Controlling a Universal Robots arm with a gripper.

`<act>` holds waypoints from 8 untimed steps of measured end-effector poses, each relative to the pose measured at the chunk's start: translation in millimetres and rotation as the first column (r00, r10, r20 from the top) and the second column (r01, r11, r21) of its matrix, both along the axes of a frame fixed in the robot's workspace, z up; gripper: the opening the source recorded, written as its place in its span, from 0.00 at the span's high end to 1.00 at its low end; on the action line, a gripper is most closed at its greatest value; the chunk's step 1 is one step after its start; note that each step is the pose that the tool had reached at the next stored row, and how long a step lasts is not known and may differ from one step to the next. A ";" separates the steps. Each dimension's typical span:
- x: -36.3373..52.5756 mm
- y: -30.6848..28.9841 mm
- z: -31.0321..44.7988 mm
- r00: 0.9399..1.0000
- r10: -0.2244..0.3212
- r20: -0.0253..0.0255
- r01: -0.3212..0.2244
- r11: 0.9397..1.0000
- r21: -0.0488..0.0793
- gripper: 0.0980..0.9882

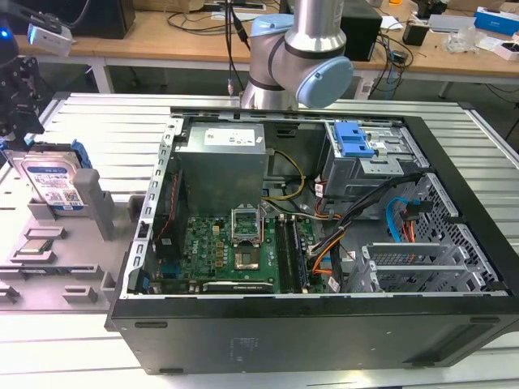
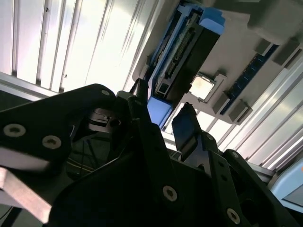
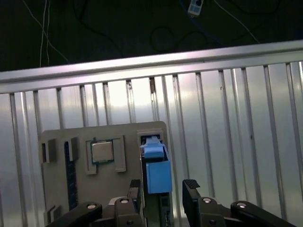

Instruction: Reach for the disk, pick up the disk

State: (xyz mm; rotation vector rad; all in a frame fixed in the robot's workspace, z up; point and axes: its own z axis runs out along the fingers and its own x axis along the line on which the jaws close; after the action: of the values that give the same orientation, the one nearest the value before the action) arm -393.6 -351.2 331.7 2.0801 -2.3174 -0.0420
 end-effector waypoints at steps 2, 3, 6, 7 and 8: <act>-0.9 -0.1 -4.0 1.000 0.004 0.000 -0.004 1.000 0.000 0.57; -1.1 -0.1 -5.8 1.000 0.007 0.000 -0.007 1.000 0.000 0.57; -1.3 -0.1 -12.0 1.000 0.023 0.000 -0.023 1.000 0.000 0.57; -1.4 -0.1 -13.6 1.000 0.027 0.000 -0.027 1.000 0.000 0.57; -1.4 0.0 -15.9 0.999 0.033 0.000 -0.033 0.999 0.000 0.57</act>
State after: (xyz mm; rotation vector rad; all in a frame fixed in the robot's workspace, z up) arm -395.0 -351.2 315.8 2.1172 -2.2828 -0.0414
